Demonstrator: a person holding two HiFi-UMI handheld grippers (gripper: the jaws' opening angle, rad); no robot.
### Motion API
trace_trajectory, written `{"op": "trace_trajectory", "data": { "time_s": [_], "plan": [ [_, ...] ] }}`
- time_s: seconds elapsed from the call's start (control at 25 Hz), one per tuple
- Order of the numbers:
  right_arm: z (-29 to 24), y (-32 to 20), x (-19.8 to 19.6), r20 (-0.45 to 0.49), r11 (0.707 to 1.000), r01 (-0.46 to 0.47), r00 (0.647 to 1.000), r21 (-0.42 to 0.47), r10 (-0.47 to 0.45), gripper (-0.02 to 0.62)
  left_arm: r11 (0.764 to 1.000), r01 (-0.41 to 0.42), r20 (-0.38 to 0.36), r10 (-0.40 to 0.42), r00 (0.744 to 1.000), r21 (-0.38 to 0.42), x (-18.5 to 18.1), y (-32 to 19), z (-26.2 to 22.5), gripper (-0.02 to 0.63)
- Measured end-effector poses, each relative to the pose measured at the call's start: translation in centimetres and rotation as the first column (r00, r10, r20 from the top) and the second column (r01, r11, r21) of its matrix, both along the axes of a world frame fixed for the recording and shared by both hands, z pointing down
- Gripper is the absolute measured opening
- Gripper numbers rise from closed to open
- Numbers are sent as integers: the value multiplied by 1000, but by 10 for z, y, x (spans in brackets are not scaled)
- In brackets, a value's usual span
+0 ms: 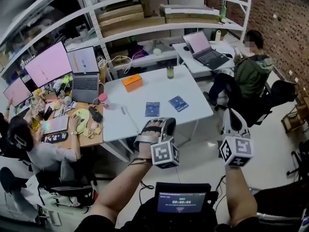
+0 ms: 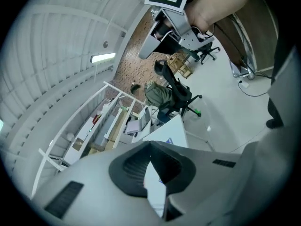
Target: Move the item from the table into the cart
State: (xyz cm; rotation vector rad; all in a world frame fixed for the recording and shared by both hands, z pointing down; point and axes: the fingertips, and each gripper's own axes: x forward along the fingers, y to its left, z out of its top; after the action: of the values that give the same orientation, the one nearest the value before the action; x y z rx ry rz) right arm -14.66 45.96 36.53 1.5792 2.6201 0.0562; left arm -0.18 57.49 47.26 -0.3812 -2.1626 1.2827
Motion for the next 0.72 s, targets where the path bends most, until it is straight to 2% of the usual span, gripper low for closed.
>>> {"op": "trace_trajectory", "data": {
  "time_s": [0.24,0.44,0.68,0.72],
  "plan": [
    [-2,105,-16,3,993,118,993,17,-119,5,993,114,23,-114,993,38,-4,90,-5,2],
    [3,187,-47,16,977,212,977,24,-213,5,978,195,16,-196,980,74,-32,155,7,2],
    [2,286,-105,9,933,359,933,32,-359,5,922,323,64,-343,937,214,-83,231,-1,2],
    [3,301,-114,5,924,382,924,36,-382,58,910,338,77,-365,928,239,-91,241,-4,2]
  ]
}}
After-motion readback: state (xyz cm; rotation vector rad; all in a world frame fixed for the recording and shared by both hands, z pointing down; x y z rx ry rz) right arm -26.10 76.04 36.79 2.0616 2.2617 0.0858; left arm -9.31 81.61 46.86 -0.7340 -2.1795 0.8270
